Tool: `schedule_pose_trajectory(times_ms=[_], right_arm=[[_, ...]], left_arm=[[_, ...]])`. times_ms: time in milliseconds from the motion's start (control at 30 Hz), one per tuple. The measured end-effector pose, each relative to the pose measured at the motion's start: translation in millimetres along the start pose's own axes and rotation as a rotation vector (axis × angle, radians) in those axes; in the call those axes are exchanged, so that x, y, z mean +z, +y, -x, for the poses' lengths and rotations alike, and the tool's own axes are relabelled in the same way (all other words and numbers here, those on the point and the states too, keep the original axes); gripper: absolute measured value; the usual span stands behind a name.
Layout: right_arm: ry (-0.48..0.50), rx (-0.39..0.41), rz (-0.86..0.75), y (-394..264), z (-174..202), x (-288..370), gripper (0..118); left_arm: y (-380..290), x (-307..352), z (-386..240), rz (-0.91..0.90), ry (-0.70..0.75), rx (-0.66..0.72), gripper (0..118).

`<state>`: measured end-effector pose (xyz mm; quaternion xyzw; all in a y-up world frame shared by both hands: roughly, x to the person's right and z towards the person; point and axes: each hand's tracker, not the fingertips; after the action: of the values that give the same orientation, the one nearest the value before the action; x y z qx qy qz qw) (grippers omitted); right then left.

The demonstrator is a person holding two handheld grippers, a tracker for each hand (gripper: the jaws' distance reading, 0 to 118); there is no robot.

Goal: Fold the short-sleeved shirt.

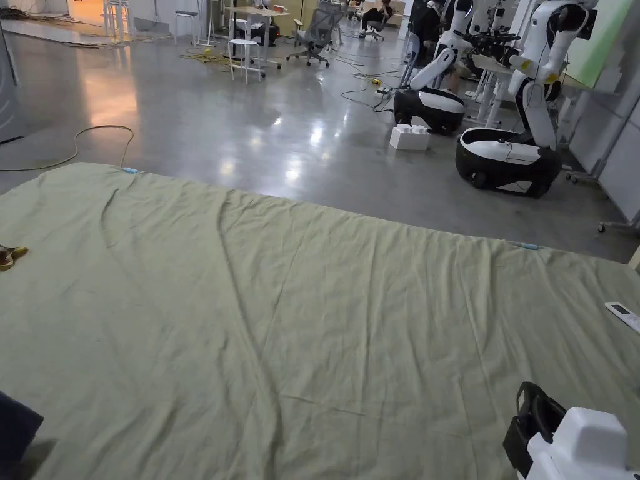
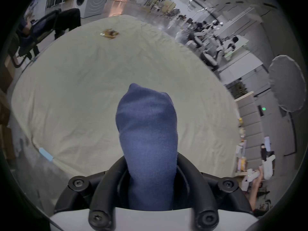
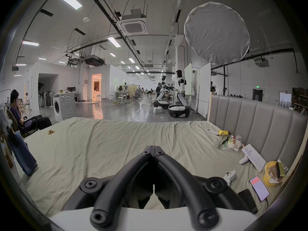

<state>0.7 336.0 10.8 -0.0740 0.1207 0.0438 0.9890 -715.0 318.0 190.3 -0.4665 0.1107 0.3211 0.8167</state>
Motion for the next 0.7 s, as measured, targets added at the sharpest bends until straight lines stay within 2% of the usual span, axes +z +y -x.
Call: schedule_pose_trajectory(times_ms=[67, 133, 167, 233, 267, 300, 367, 500, 700], right_arm=[[0.002, -0.004, 0.009, -3.5, 0.6, 0.8, 1], [0.001, -0.003, 0.016, -6.0, 1.0, 1.9, 1], [0.001, -0.003, 0.018, -7.4, 1.0, 2.6, 1], [0.002, -0.002, 0.023, -8.9, 0.5, 3.6, 1], [0.004, 0.000, 0.025, -10.6, 0.3, 3.9, 1], [0.006, 0.002, 0.027, -11.3, 0.5, 4.1, 1], [0.011, 0.004, 0.030, -12.4, 1.1, 4.5, 1], [0.022, 0.001, 0.030, -14.6, 2.7, 5.1, 1], [0.040, 0.000, 0.034, -18.1, 5.8, 4.0, 1]], left_arm=[[-7.0, -13.3, -5.7, 0.026, 0.097, -0.010, 27], [-14.5, -18.8, -11.3, 0.026, 0.135, -0.021, 32], [4.0, -31.1, 18.7, 0.009, 0.146, -0.013, 33], [3.1, -31.6, 19.1, 0.001, 0.170, 0.007, 35], [3.1, -28.3, 19.7, -0.008, 0.204, 0.008, 42], [4.7, -23.9, 20.7, -0.022, 0.250, -0.004, 56], [4.5, -19.1, 18.0, -0.039, 0.354, -0.048, 64], [14.2, -12.0, 32.0, -0.084, 0.518, -0.109, 64], [10.1, -8.9, 16.6, -0.258, 0.575, -0.165, 64]])
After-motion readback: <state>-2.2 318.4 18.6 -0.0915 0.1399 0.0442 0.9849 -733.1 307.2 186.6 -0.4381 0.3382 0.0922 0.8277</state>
